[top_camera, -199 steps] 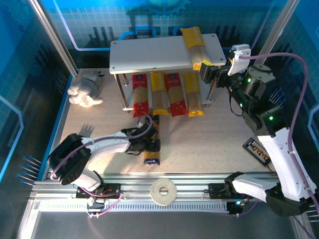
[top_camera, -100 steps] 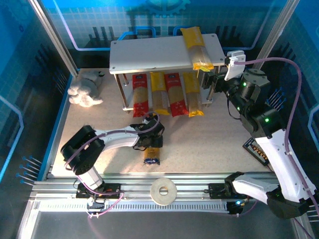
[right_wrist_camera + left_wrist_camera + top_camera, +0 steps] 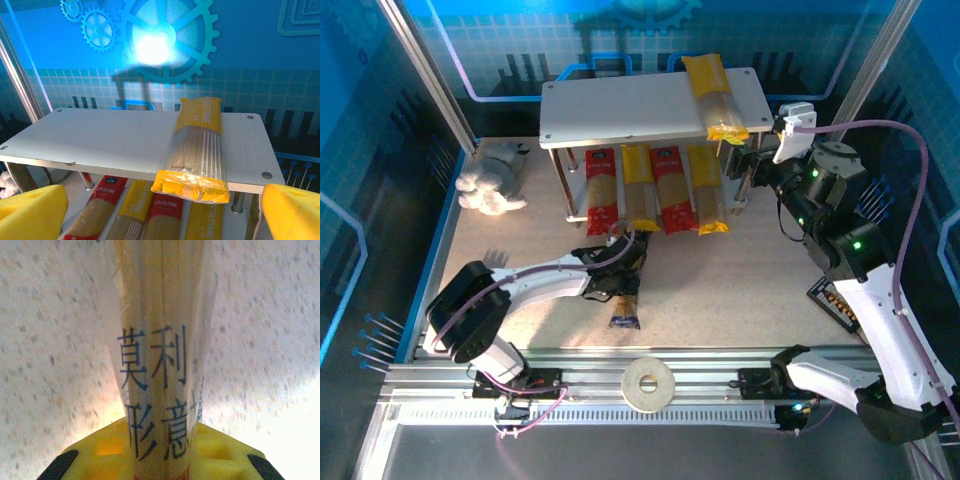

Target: Place and organize the pasta boxes and bags onto the shelf

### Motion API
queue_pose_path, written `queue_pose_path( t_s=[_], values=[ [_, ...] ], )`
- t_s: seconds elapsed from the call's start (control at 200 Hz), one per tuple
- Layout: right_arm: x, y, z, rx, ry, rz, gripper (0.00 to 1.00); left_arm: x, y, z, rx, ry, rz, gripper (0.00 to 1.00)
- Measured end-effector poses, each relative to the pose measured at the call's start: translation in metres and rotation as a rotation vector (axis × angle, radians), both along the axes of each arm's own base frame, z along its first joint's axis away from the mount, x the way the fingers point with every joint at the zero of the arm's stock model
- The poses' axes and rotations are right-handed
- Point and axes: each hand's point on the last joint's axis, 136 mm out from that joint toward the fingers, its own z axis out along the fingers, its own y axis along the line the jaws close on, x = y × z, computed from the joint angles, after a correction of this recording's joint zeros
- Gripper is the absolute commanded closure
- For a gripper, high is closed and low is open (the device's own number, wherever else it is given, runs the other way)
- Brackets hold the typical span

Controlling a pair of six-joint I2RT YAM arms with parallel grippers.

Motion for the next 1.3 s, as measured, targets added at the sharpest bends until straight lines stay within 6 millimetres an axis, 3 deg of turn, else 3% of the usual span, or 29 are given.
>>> queue_pose_path(
  t_s=[0.11, 0.33, 0.43, 0.53, 0.805, 0.95, 1.111, 1.301],
  values=[
    [-0.001, -0.001, 0.0, 0.007, -0.004, 0.0, 0.0, -0.03, 0.011, 0.007, 0.005, 0.076, -0.035, 0.88],
    [-0.002, 0.0, -0.004, 0.019, 0.004, 0.006, 0.0, -0.073, 0.026, 0.052, -0.068, 0.131, -0.083, 0.91],
    [-0.002, -0.002, -0.005, 0.018, 0.005, -0.006, 0.0, -0.088, 0.026, 0.079, -0.11, 0.132, -0.116, 0.88],
    [0.001, -0.011, -0.008, 0.004, 0.016, -0.062, 0.0, -0.088, 0.017, 0.127, -0.187, 0.079, -0.144, 0.87],
    [0.007, -0.032, -0.03, -0.04, 0.077, -0.186, 0.0, -0.053, -0.021, 0.313, -0.444, -0.316, -0.291, 0.84],
    [0.008, -0.04, -0.041, -0.057, 0.101, -0.221, 0.0, -0.032, -0.029, 0.384, -0.488, -0.513, -0.354, 0.83],
    [0.008, -0.047, -0.043, -0.054, 0.105, -0.241, 0.0, 0.017, -0.027, 0.42, -0.432, -0.669, -0.313, 0.83],
    [0.011, -0.044, -0.047, -0.05, 0.118, -0.228, 0.0, 0.093, -0.037, 0.415, -0.279, -0.769, -0.215, 0.83]
  ],
)
